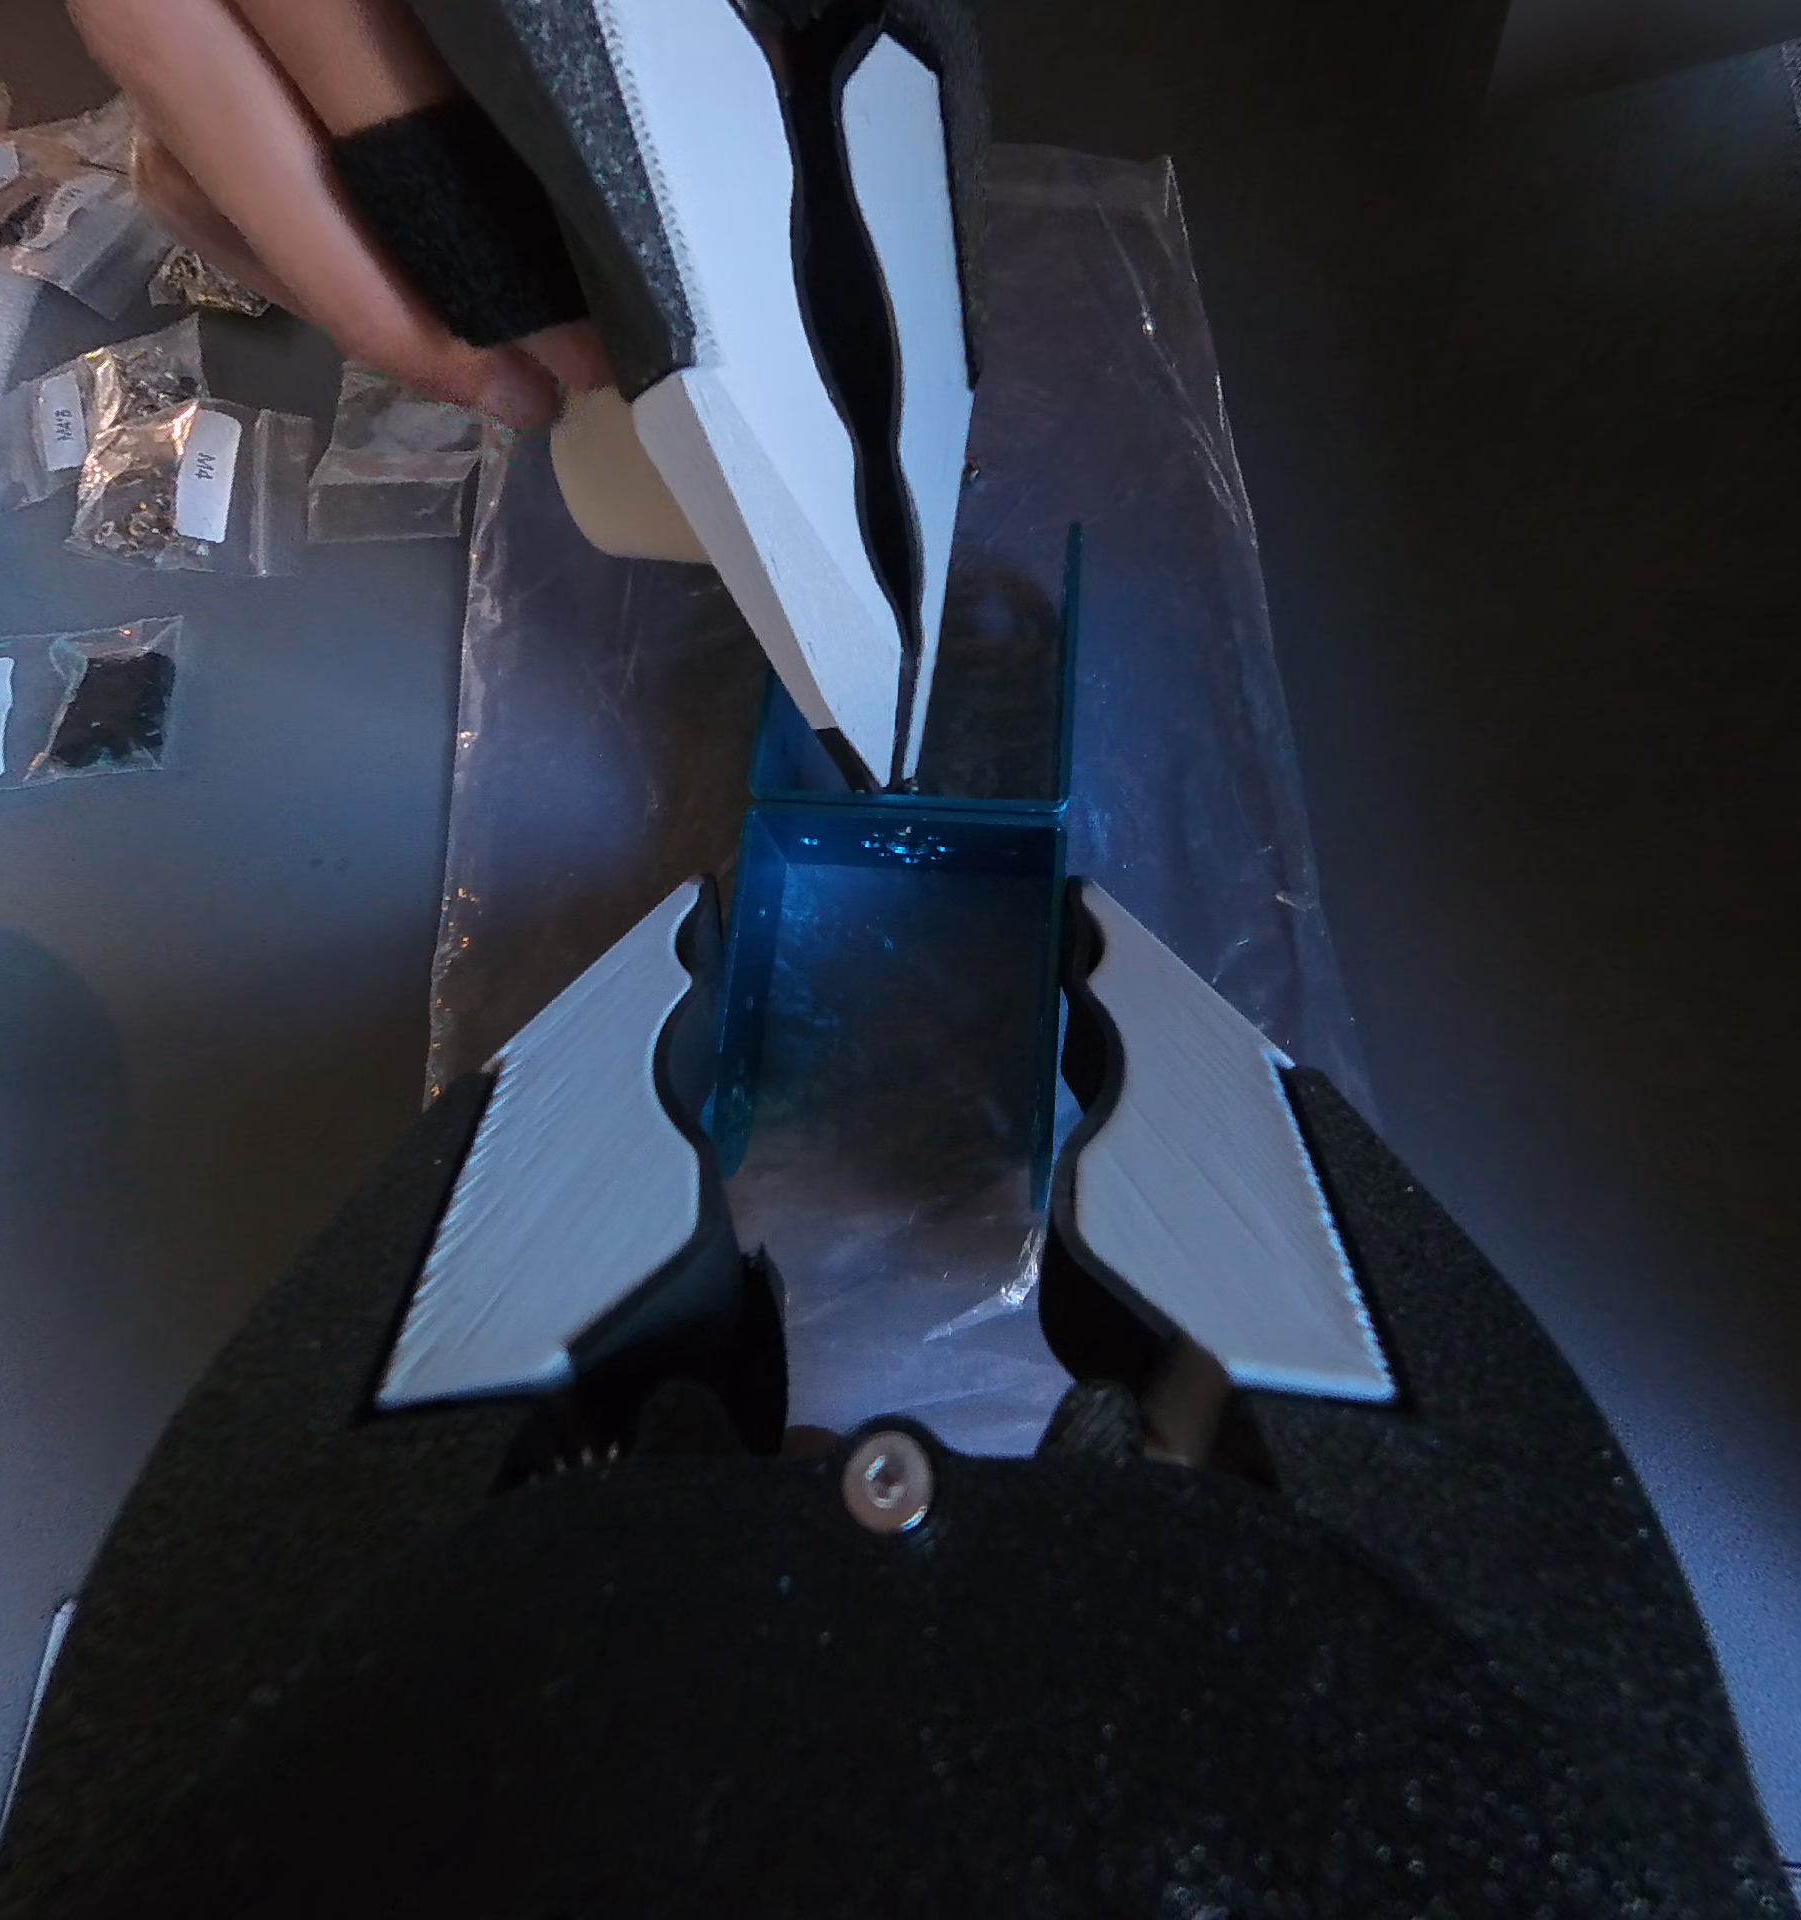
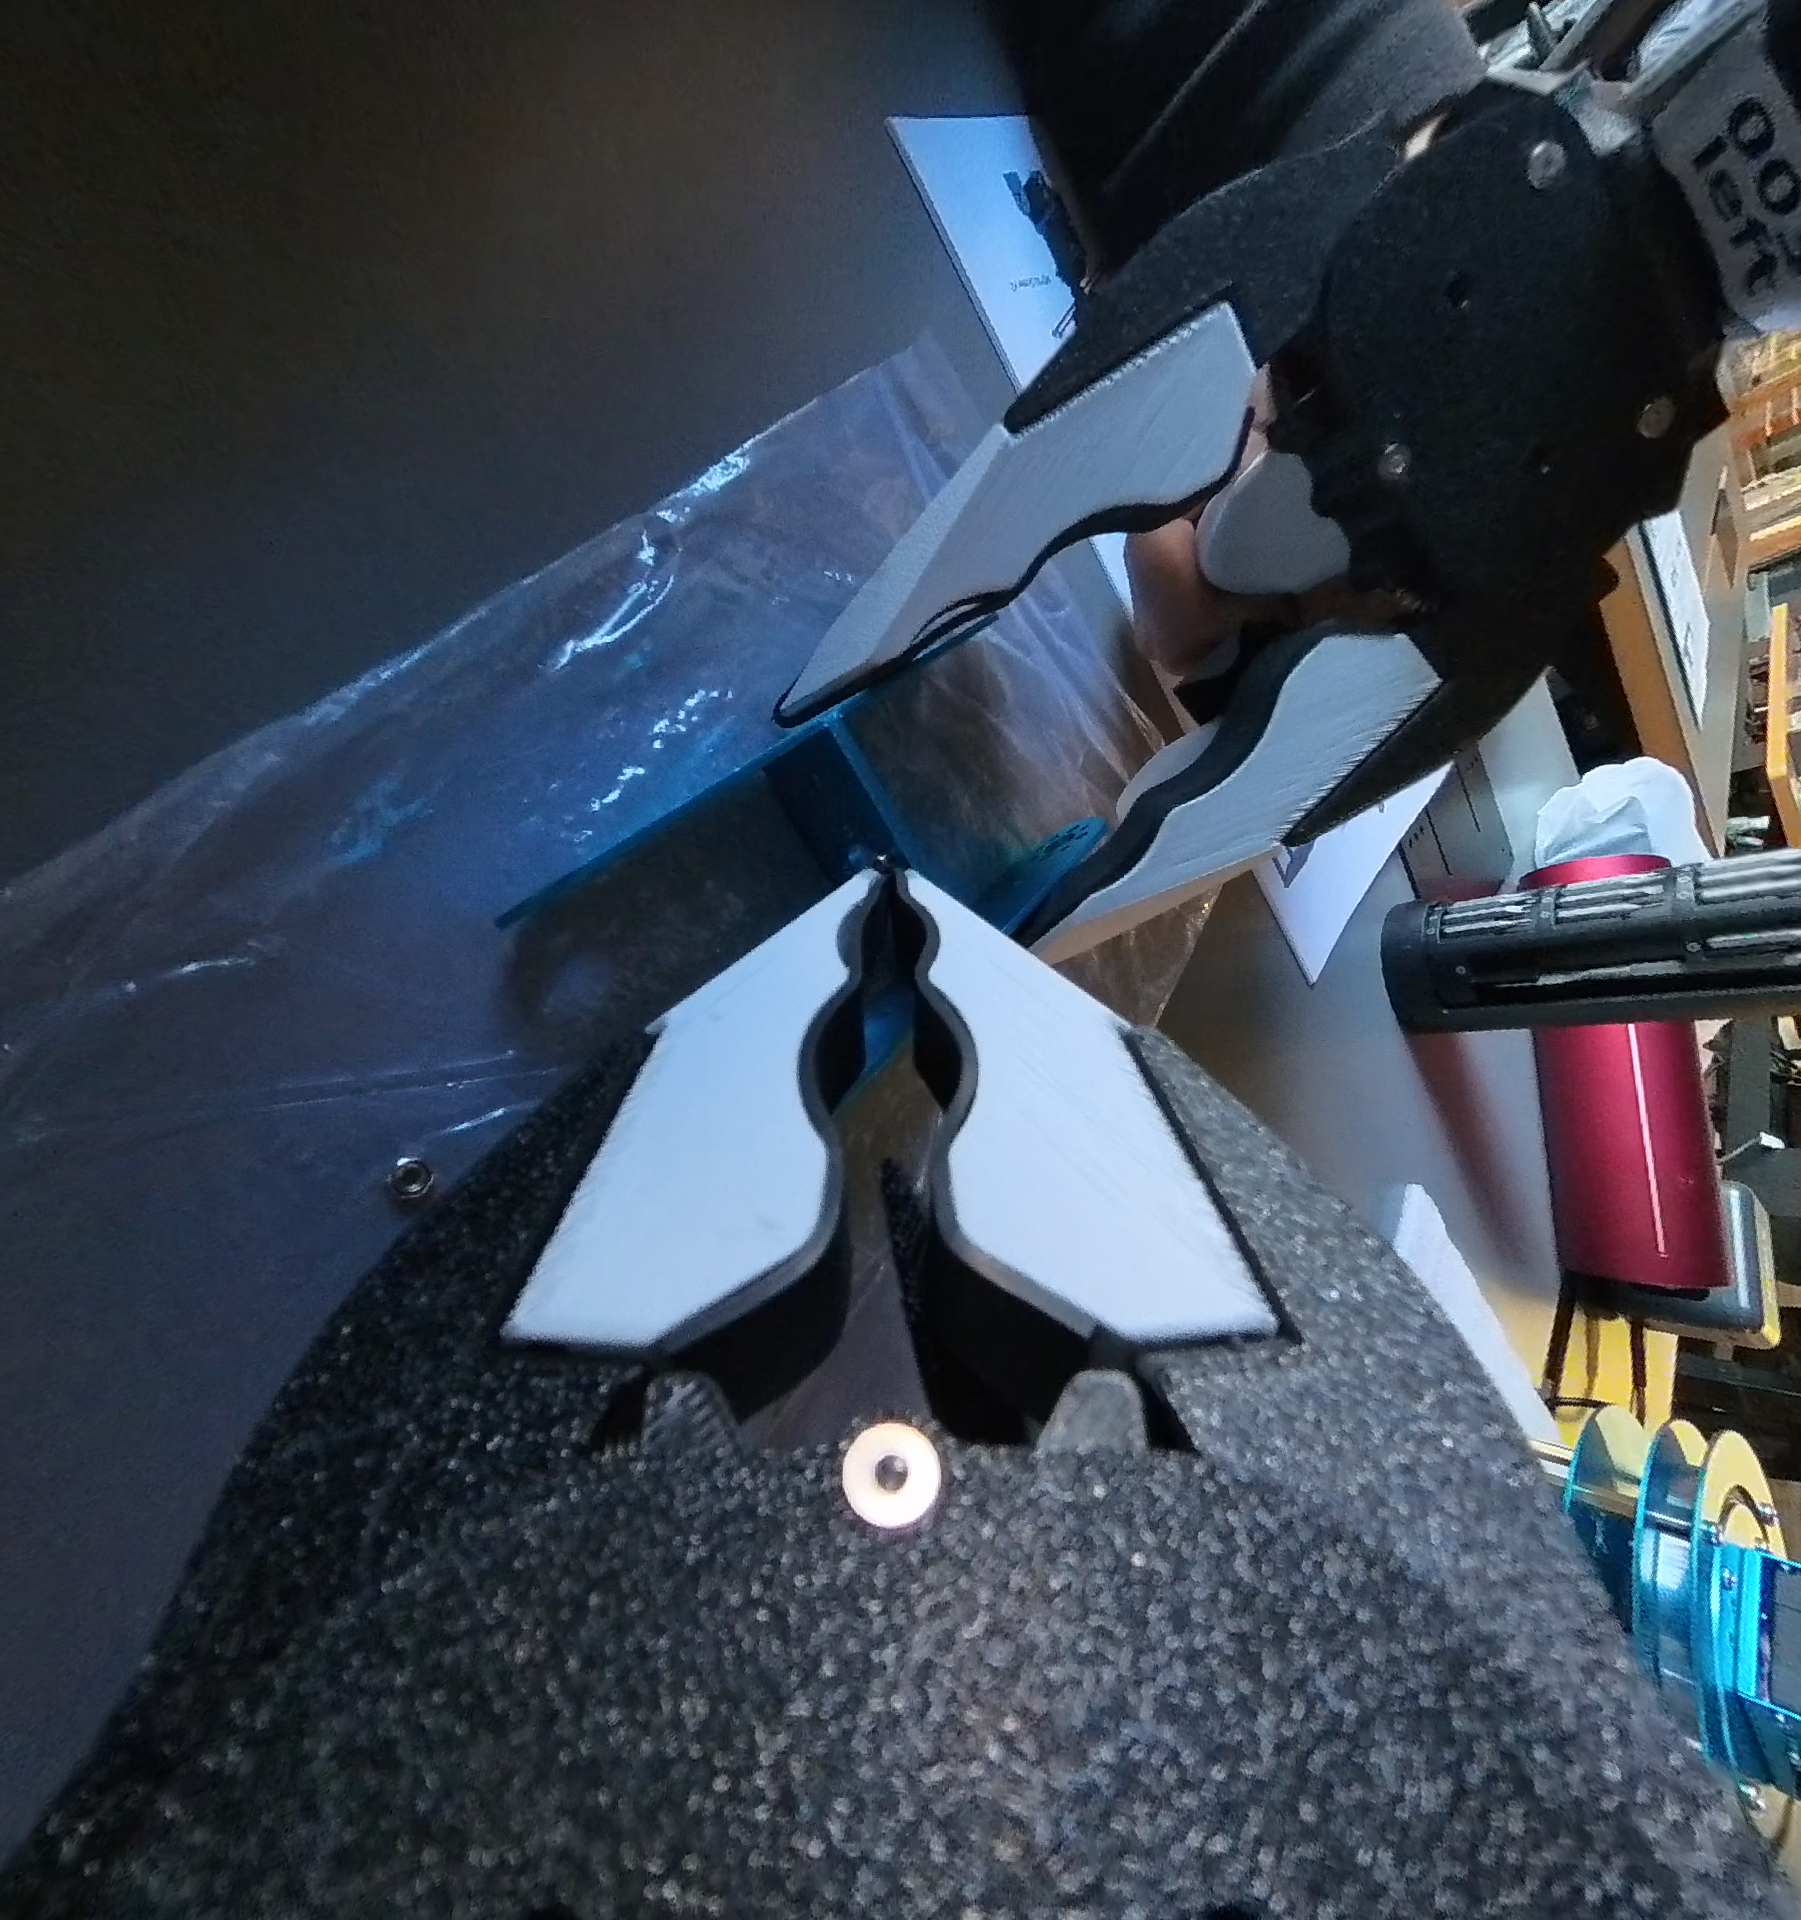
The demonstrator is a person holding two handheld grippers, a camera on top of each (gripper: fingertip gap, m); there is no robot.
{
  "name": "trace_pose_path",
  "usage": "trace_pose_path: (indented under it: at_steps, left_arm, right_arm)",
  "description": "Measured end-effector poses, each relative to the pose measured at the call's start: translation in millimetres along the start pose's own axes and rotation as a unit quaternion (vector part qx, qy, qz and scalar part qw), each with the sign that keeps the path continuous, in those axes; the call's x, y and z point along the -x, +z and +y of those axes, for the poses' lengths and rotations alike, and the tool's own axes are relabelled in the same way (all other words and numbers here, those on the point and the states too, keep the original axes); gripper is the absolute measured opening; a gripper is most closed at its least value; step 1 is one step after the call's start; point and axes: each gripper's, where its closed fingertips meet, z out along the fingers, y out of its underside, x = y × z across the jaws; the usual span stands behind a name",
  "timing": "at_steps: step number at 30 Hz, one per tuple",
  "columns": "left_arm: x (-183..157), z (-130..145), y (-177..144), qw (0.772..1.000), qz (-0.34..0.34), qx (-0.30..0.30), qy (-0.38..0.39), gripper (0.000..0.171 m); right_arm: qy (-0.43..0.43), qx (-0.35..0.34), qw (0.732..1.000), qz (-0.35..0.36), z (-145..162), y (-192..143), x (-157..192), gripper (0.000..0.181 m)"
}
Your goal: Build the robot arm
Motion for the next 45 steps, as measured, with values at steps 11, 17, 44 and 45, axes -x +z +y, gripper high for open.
trace_pose_path:
  at_steps: [11, 17, 44, 45]
  left_arm:
    - [0.2, 0.2, 0.1, 1.000, 0.000, 0.000, 0.000, 0.065]
    - [0.2, 0.3, 0.0, 1.000, 0.000, 0.000, 0.000, 0.066]
    - [-0.1, 0.4, 0.5, 1.000, -0.005, 0.002, 0.005, 0.066]
    - [-0.2, 0.4, 0.5, 1.000, -0.005, 0.002, 0.005, 0.065]
  right_arm:
    - [0.023, -0.002, 1.000, 0.006, -2.3, -0.7, -0.2, 0.000]
    - [0.037, 0.005, 0.999, 0.005, -4.1, -2.6, 0.7, 0.011]
    - [0.066, 0.038, 0.997, 0.034, 1.5, -4.5, -15.4, 0.034]
    - [0.063, 0.038, 0.997, 0.035, 0.7, -3.0, -15.6, 0.035]
